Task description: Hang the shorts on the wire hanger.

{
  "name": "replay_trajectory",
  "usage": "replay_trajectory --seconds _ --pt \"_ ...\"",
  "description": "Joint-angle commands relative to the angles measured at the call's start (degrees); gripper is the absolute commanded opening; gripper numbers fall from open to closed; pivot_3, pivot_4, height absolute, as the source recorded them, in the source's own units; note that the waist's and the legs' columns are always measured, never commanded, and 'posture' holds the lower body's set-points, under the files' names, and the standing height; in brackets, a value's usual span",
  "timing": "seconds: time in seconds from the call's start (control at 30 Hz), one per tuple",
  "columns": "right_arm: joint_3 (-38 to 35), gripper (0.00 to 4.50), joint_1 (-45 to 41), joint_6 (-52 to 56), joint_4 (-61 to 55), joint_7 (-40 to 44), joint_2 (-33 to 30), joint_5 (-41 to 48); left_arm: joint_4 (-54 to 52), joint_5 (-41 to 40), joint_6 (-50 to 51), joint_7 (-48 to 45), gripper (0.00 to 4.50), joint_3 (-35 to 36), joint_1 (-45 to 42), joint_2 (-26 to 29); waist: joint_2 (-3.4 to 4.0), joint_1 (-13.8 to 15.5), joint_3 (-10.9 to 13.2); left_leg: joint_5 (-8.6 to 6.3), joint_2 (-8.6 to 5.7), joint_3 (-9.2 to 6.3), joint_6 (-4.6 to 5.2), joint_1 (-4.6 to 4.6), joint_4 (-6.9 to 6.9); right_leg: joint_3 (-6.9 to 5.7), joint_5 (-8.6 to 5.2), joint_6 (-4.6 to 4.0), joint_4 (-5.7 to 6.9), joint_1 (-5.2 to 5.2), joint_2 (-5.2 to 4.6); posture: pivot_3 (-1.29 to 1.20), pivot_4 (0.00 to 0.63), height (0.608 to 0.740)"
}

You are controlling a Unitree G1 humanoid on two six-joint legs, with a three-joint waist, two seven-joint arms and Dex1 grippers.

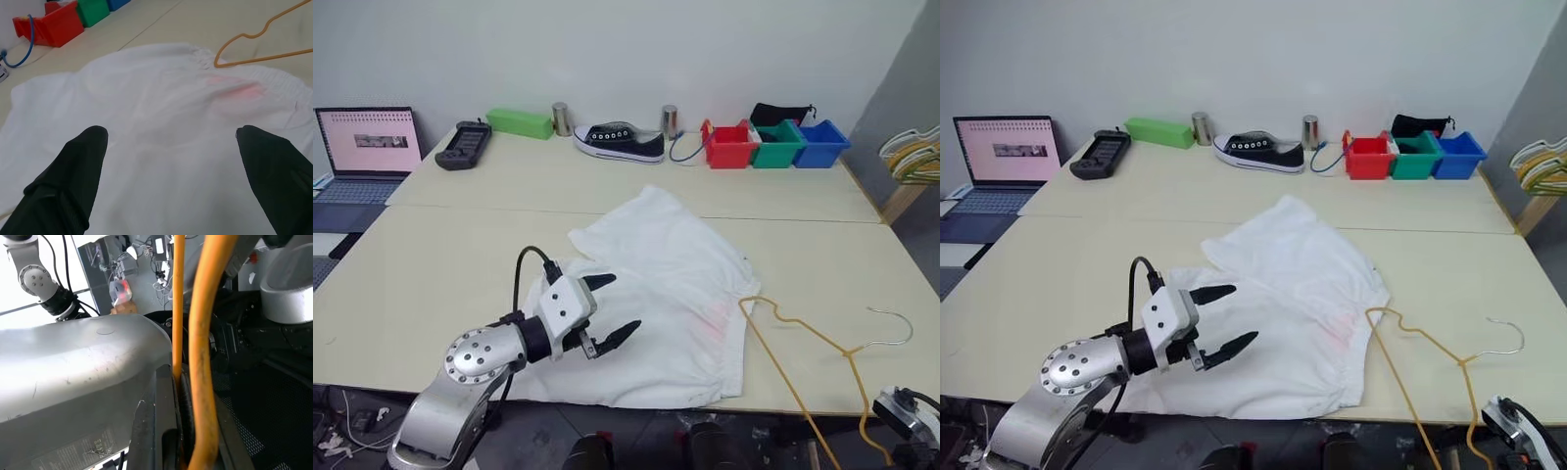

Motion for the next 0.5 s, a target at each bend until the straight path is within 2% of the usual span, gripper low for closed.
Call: replay_trajectory --seconds 0.03,0.37,0.5 --pt "-3.43 0.0 2.67 0.41 -2.08 0.19 0.75 2.6 -0.26 -0.37 -1.52 -0.35 4.47 -0.7 -0.85 0.01 -0.02 -0.04 0.14 0.0 0.01 0.0 0.0 0.0 -0.01 -0.01 0.0 0.0 -0.01 -0.01 0.0 -0.34 0.135 0.74" --pt "-9.84 0.0 11.63 0.41 -4.36 1.77 1.14 2.19 1.05 -0.51 -2.71 -1.33 4.47 -1.75 -1.43 0.06 -0.27 -0.08 0.81 -0.03 0.04 0.06 -0.04 -0.04 -0.01 0.02 0.0 0.0 -0.06 -0.06 -0.02 -0.36 0.144 0.74" --pt "-10.54 0.0 11.69 0.38 -6.19 0.55 1.81 4.27 1.59 -0.34 -3.09 -1.45 4.47 -2.07 -1.68 -0.12 -0.3 -0.18 0.91 -0.04 0.07 0.08 -0.06 -0.04 -0.01 0.0 0.0 0.0 -0.07 -0.09 -0.03 -0.36 0.144 0.74"
